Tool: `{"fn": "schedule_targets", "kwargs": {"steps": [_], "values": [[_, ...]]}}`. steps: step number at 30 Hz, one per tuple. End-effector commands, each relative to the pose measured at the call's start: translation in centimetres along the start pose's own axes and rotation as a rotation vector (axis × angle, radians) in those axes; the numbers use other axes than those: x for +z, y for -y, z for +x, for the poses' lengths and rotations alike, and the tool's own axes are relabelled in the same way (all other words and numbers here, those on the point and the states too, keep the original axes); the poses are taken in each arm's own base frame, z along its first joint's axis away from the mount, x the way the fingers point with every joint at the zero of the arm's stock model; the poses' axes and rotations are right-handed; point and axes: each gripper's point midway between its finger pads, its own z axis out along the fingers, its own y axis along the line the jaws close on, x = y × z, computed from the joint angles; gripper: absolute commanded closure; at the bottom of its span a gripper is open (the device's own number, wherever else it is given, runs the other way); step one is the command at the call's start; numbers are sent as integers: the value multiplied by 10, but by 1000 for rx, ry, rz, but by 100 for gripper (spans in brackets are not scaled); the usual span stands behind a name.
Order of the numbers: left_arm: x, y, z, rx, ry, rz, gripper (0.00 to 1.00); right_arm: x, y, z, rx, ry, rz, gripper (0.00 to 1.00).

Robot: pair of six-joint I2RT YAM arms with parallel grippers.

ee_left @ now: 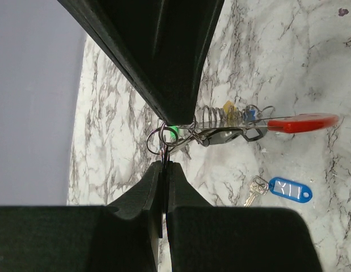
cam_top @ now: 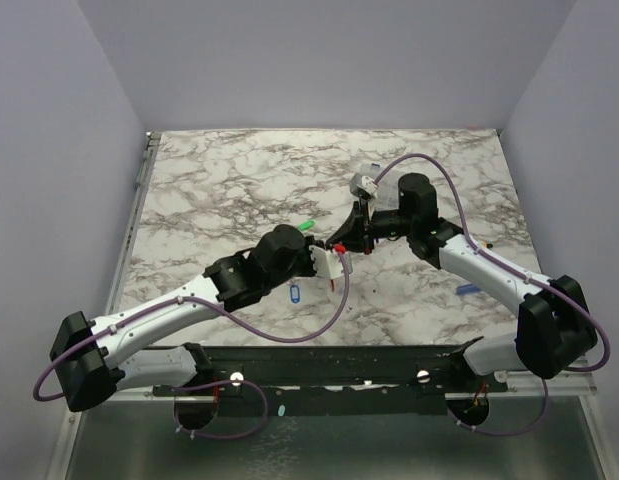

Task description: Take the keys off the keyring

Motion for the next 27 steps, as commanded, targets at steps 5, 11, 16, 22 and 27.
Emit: {"fn": "schedule_targets", "kwargs": {"steps": [5, 11, 16, 22, 27], "values": [[-12, -20, -24, -40, 75, -35, 100, -2, 2, -4, -23, 10, 26, 99], [-20, -27, -40, -13, 138, -31, 100, -1, 20, -1, 48, 5, 124, 99], [-18, -23, -50, 78, 161, 4, 100, 0, 20, -1, 85, 8, 125, 99], [-15, -22, -50, 184, 139, 7, 100, 1, -10, -7, 68, 24, -36, 91], [-24, -26, -50, 236, 160, -11, 100, -7, -20, -14, 0, 6, -85, 53]]}}
